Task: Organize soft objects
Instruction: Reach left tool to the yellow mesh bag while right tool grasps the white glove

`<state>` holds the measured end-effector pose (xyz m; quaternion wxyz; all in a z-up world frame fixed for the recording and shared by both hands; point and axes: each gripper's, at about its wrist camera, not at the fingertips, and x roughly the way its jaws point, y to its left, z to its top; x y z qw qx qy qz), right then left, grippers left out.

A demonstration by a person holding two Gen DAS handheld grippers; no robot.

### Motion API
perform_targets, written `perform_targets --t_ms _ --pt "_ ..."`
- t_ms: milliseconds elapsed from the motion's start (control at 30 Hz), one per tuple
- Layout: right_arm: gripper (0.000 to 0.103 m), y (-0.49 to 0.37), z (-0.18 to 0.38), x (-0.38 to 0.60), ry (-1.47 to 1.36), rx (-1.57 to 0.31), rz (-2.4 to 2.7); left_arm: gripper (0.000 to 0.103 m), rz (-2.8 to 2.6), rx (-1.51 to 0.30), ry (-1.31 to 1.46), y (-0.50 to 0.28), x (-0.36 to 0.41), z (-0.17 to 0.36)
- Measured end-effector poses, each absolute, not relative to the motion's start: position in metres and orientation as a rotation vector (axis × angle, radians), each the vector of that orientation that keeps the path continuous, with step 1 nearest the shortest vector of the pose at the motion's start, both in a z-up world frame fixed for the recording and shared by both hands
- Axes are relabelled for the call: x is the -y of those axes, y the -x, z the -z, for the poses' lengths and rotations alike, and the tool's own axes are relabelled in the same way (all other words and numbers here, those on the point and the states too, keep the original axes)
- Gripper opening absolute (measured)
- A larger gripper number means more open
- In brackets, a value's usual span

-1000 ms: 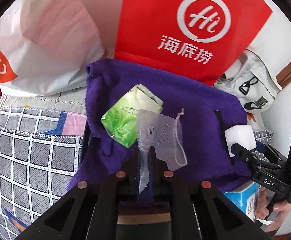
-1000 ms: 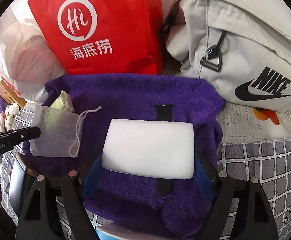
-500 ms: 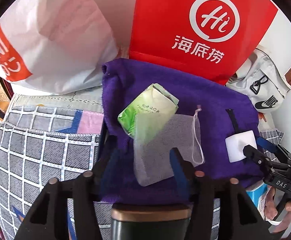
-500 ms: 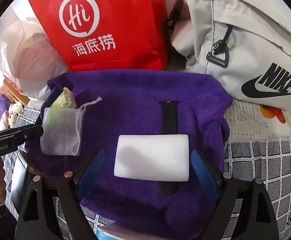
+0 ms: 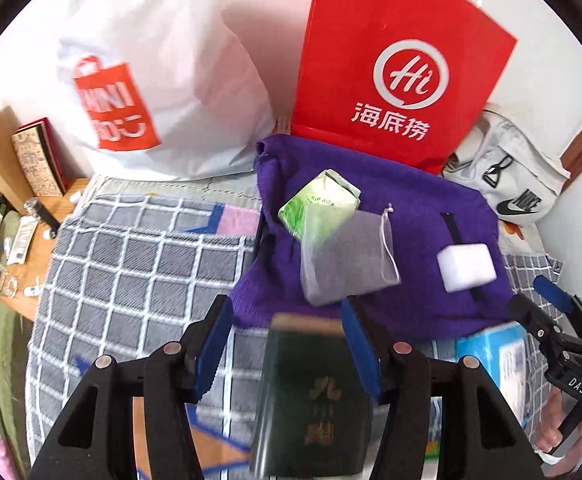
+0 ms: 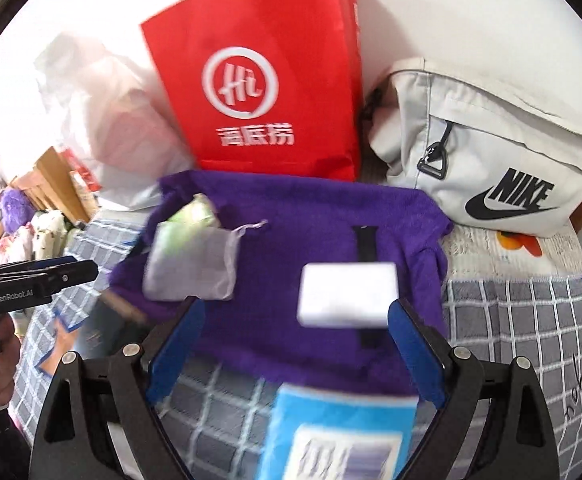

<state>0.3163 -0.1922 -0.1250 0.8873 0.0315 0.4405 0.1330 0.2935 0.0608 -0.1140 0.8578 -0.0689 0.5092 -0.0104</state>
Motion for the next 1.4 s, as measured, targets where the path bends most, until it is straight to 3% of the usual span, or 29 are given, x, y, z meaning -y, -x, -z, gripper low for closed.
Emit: perform_targets --t_ms 267,767,933,1100,1133,1200,1233,1400 --pt "0.075 -0.249 0.116 0.182 -0.091 -0.939 -0.349 0.054 0.012 -1.045 0.161 -0.234 -0.071 0.092" --pt "0.075 -0.183 0.130 0.138 -0.034 -0.979 -0.454 0.055 0.013 -1.044 0.201 -0.169 -0.097 0.104" --pt "0.059 -0.193 0.145 0.125 0.010 -1.013 -0.457 0.055 0.032 -1.069 0.224 -0.165 -0.099 0.121" --pt "0.058 -0.209 0.171 0.112 0.037 -1.092 -0.475 0.055 0.038 -1.092 0.200 -0.166 -0.098 0.133" --pt "0.054 -0.211 0.177 0.108 0.043 -1.115 -0.492 0.055 0.035 -1.094 0.200 -0.166 -0.099 0.134" --pt "0.031 -0.213 0.182 0.104 0.039 -1.123 -0.516 0.055 0.040 -1.098 0.196 -0.167 -0.099 0.136" --pt "0.004 -0.213 0.183 0.102 0.038 -1.125 -0.530 0.055 0.042 -1.100 0.194 -0.168 -0.099 0.136" --pt "0.005 -0.210 0.159 0.104 0.021 -1.022 -0.520 0.055 0.040 -1.102 0.199 -0.166 -0.101 0.136"
